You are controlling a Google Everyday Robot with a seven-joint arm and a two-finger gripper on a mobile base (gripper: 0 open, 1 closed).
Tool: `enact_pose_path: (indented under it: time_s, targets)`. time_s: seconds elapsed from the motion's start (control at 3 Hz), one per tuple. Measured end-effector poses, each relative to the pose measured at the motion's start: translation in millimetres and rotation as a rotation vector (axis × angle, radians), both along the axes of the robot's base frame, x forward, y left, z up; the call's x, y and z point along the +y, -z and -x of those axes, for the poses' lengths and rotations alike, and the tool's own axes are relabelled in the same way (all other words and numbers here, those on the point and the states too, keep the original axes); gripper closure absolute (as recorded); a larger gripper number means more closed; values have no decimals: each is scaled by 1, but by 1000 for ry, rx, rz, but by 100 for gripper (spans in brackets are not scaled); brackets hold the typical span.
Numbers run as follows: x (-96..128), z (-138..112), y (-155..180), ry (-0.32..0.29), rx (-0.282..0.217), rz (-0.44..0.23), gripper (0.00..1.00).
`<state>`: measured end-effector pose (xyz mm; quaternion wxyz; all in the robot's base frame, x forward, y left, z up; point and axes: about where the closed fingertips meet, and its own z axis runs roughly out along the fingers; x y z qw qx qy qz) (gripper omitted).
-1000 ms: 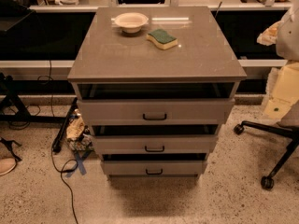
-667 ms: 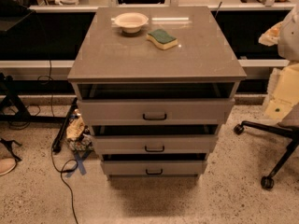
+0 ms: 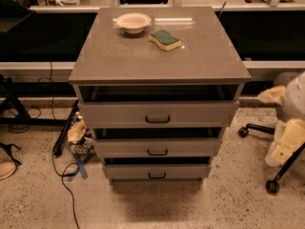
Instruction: Open bottom drawer
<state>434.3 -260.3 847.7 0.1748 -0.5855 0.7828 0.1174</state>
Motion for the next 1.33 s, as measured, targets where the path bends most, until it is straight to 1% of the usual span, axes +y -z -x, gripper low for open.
enact_pose_path:
  time_s: [0.33, 0.67, 1.0, 1.33]
  targets:
    - [-2, 12, 93, -75, 106, -156, 0]
    - [17, 31, 169, -113, 209, -238, 0]
    - [22, 43, 184, -118, 248, -247, 0]
    - [22, 42, 184, -118, 247, -247, 0]
